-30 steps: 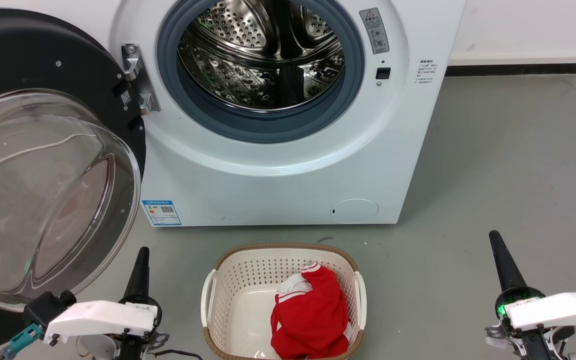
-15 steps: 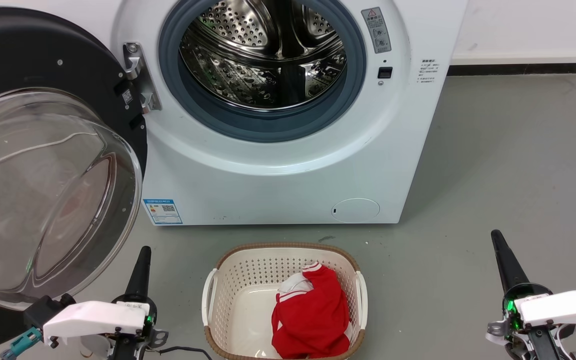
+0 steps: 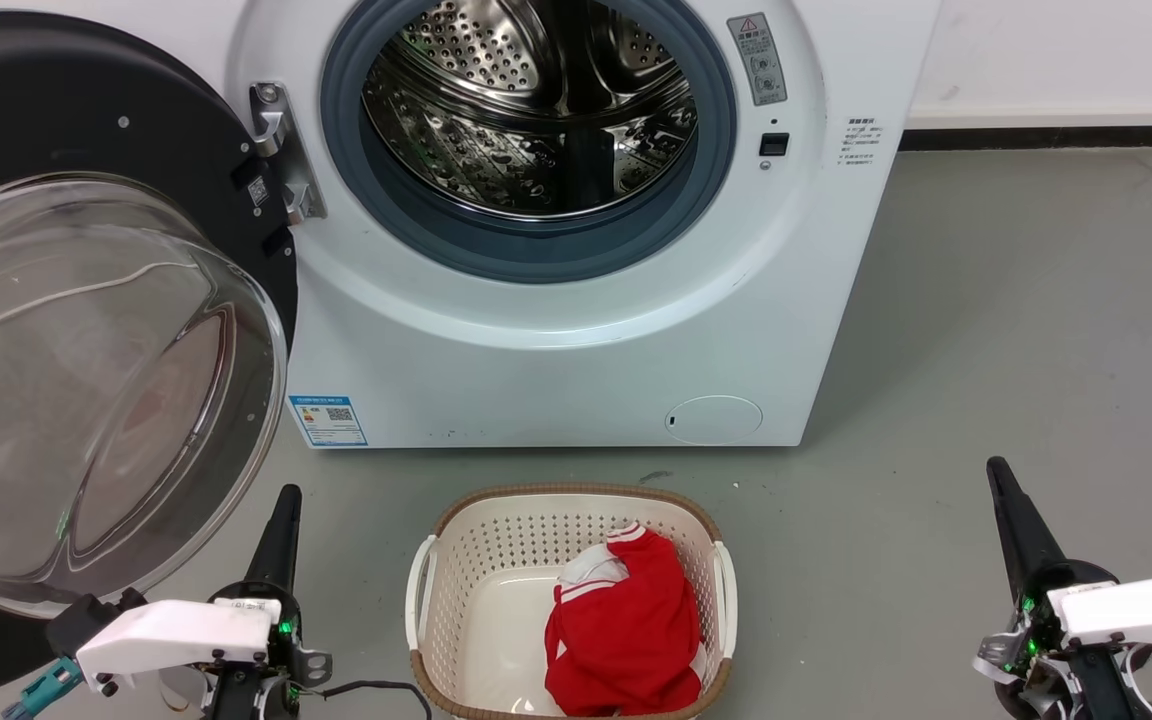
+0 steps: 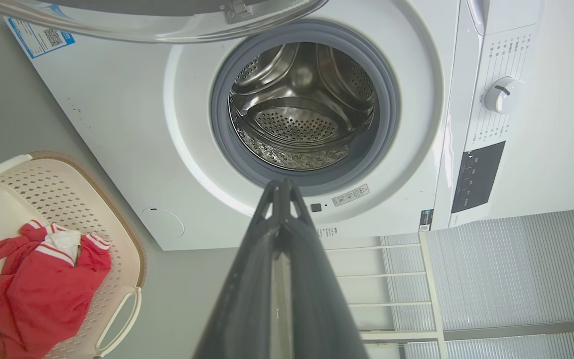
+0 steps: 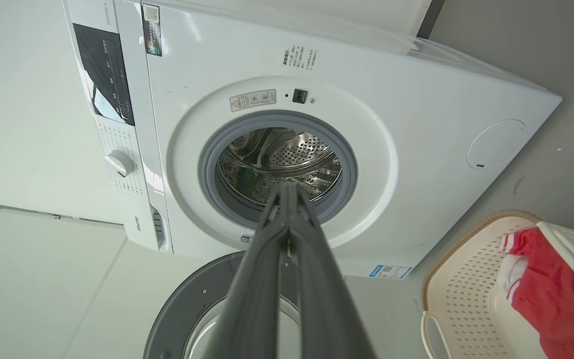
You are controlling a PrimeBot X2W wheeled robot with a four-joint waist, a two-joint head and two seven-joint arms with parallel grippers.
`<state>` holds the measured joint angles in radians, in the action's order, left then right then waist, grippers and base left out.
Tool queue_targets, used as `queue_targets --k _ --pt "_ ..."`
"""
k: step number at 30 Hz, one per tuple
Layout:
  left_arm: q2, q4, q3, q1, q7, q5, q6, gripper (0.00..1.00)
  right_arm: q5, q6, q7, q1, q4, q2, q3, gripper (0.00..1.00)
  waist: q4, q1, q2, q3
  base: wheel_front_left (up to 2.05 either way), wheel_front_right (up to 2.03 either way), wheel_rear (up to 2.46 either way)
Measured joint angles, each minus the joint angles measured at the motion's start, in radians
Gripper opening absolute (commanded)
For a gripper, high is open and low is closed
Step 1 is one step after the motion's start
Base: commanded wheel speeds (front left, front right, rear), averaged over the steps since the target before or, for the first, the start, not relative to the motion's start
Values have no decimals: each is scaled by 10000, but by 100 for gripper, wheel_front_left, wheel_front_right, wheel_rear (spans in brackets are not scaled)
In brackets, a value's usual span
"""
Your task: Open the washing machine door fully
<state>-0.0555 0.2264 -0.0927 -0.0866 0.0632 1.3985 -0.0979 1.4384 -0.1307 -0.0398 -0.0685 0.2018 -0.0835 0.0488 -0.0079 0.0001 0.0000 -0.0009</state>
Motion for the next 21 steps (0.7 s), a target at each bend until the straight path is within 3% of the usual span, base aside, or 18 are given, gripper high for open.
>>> queue_targets --k 21 --pt "36 151 -161 -160 407 1670 -253 0 1622 0 -326 -247 328 21 201 0 62 -1 0 31 0 0 0"
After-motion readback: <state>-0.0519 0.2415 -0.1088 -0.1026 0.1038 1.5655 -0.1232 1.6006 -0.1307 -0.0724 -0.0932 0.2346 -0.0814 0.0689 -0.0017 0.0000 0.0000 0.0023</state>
